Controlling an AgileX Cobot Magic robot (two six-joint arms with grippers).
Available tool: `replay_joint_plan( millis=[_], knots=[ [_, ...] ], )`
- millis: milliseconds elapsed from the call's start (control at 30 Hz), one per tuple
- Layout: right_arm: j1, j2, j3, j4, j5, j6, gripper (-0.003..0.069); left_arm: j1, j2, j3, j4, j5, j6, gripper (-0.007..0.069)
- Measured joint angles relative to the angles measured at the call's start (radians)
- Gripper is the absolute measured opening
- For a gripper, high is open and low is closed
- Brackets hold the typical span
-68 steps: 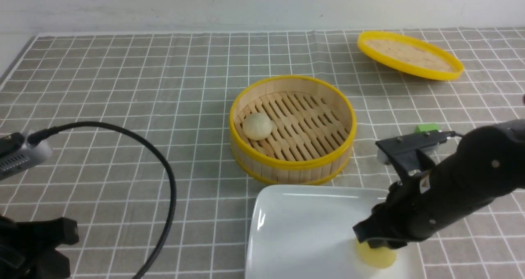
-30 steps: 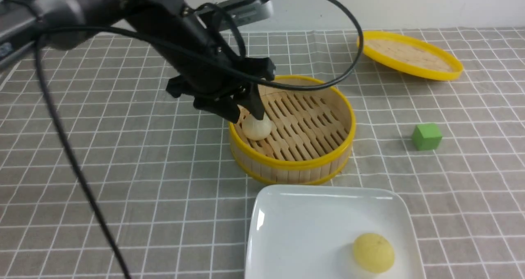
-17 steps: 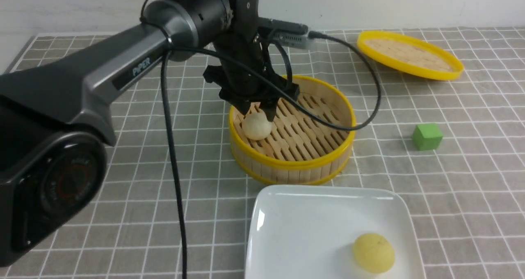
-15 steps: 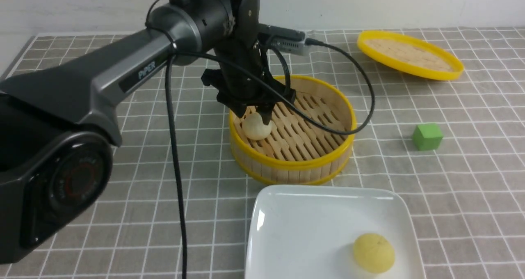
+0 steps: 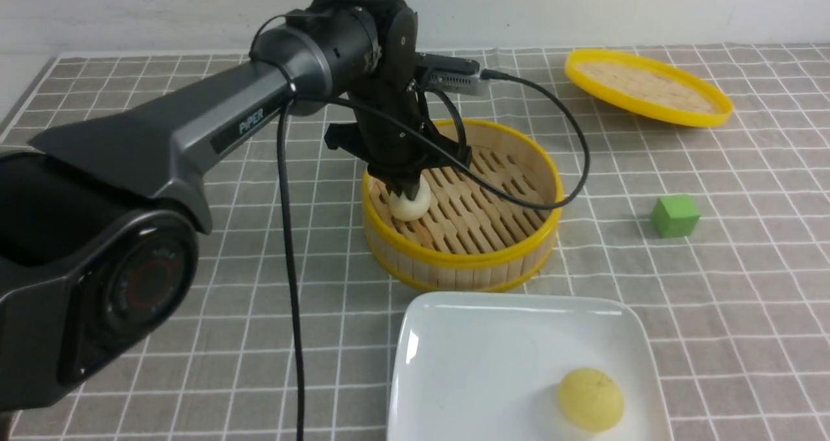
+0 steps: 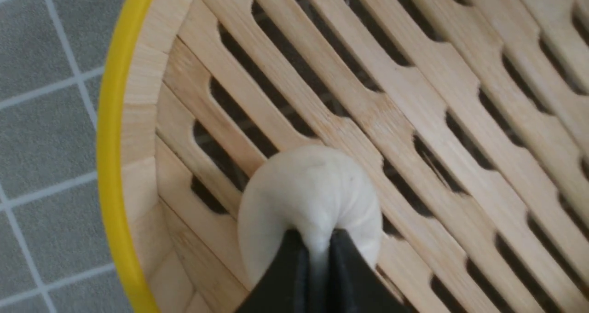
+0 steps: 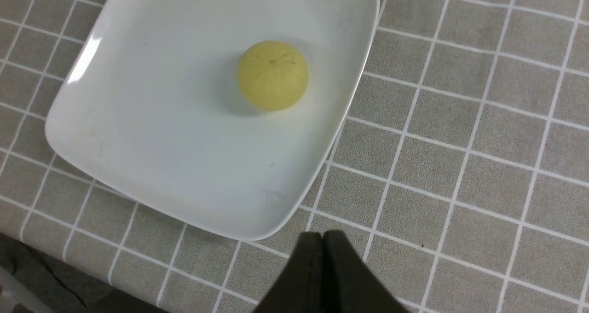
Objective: Put the steamed buns into the plate on the grey tablecloth.
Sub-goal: 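Reach into the bamboo steamer and grasp a bun with the left gripper, then carry the bun from the bamboo steamer to the plate with the left gripper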
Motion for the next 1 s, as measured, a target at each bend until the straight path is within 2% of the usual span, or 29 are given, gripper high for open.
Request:
replay_joint_plan(
  millis=[167, 333, 567, 600, 700, 767, 1000],
  knots=[
    [0.0, 0.0, 0.0, -0.002, 0.0, 0.003, 0.0009, -0.004, -0.163, -0.045, -0.144, 0.143, 0.091, 0.0029],
    [0.0, 0.0, 0.0, -0.003, 0.0, 0.003, 0.0015, -0.028, -0.333, -0.03, -0.198, 0.168, 0.11, 0.0029],
    [0.0, -0.028, 0.0, -0.006, 0.024, 0.039, 0.0022, -0.153, -0.445, 0.222, -0.191, 0.169, 0.11, 0.003],
    [0.0, -0.046, 0.0, -0.006, 0.039, 0.062, 0.0022, -0.19, -0.445, 0.314, -0.191, 0.169, 0.11, 0.003],
    [0.0, -0.096, 0.0, -0.015, 0.057, 0.091, 0.0025, -0.251, -0.442, 0.458, -0.191, 0.11, 0.108, 0.0031],
    [0.0, -0.169, 0.0, -0.035, 0.085, 0.119, 0.0027, -0.298, -0.441, 0.58, -0.191, 0.002, 0.087, 0.0032],
    [0.0, -0.34, 0.0, -0.083, 0.118, 0.131, 0.0031, -0.317, -0.442, 0.701, -0.18, -0.154, -0.02, 0.0042]
  ],
)
